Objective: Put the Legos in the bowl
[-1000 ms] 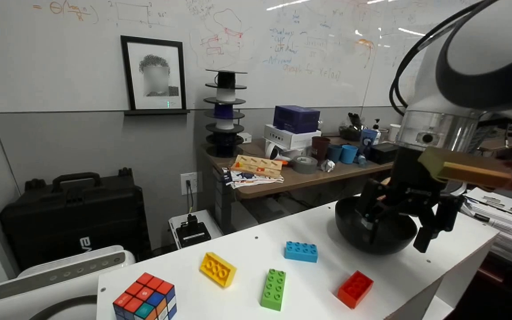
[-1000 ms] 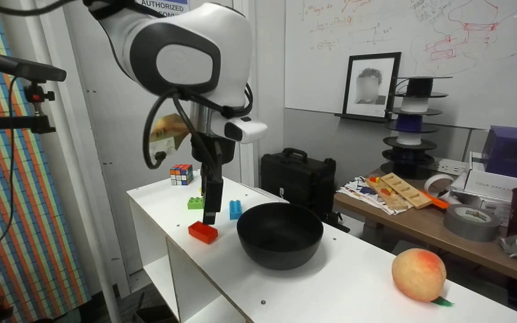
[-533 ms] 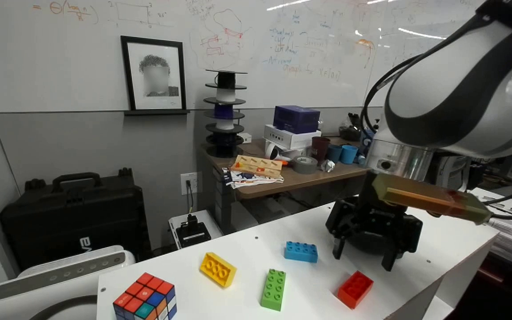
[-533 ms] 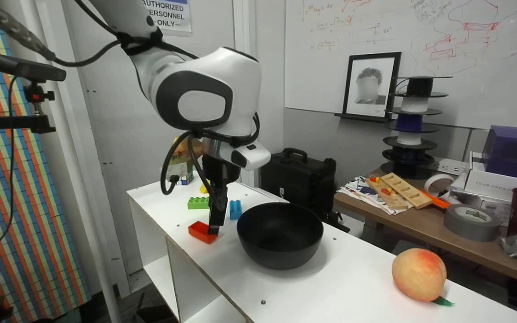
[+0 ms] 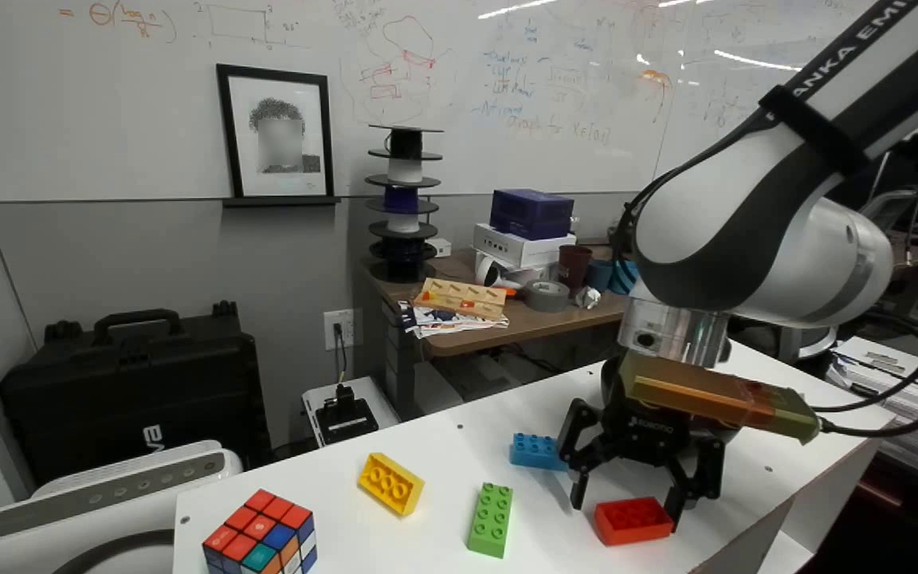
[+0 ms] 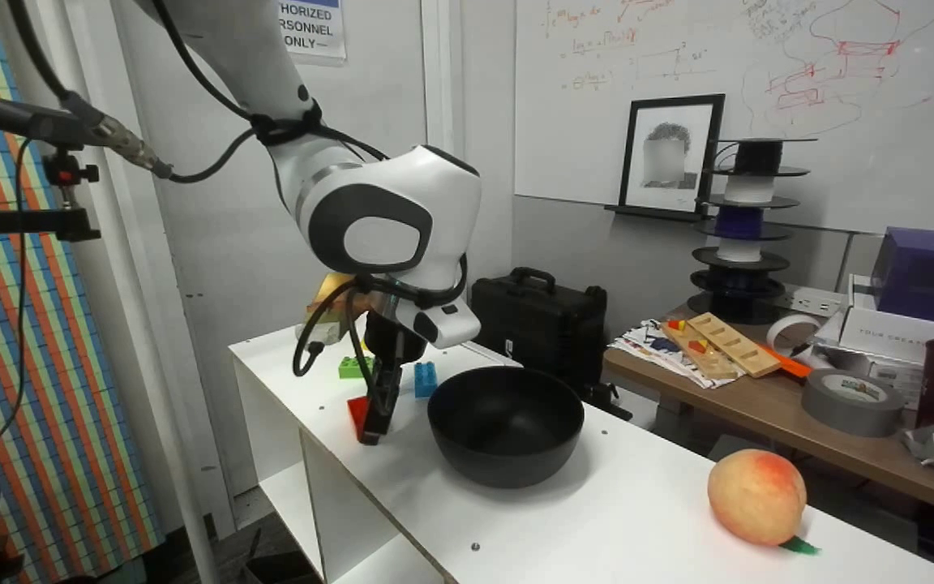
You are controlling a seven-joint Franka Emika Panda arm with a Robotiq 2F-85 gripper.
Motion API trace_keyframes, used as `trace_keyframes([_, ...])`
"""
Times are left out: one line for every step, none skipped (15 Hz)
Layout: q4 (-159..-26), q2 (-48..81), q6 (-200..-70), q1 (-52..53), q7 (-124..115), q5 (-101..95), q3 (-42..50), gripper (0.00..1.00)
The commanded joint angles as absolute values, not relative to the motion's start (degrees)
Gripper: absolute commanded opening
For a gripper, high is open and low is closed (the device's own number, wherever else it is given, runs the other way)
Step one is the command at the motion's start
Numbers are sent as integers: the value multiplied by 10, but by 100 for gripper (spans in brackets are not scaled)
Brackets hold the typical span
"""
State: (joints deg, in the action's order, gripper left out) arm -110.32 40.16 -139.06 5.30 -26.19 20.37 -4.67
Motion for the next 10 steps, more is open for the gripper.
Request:
trace_keyframes([-1091,403,-1355,62,-277,216,-46,100])
trace_keyframes([-1096,399,-1355,65,-280,215,-44,100])
trace_keyframes([-1098,396,-1352,65,-281,217,-45,100])
trace_keyframes([-1099,395,-1350,65,-282,217,-45,100])
trace_keyframes([-1099,395,-1354,65,-284,219,-44,100])
trace_keyframes([-1099,395,-1356,65,-285,219,-43,75])
trace_keyframes([-1100,395,-1359,66,-285,215,-41,73])
trace_keyframes([-1101,394,-1365,67,-286,212,-37,67])
trace_keyframes([-1102,392,-1368,69,-288,210,-34,59])
trace_keyframes([-1104,388,-1370,70,-290,207,-31,51])
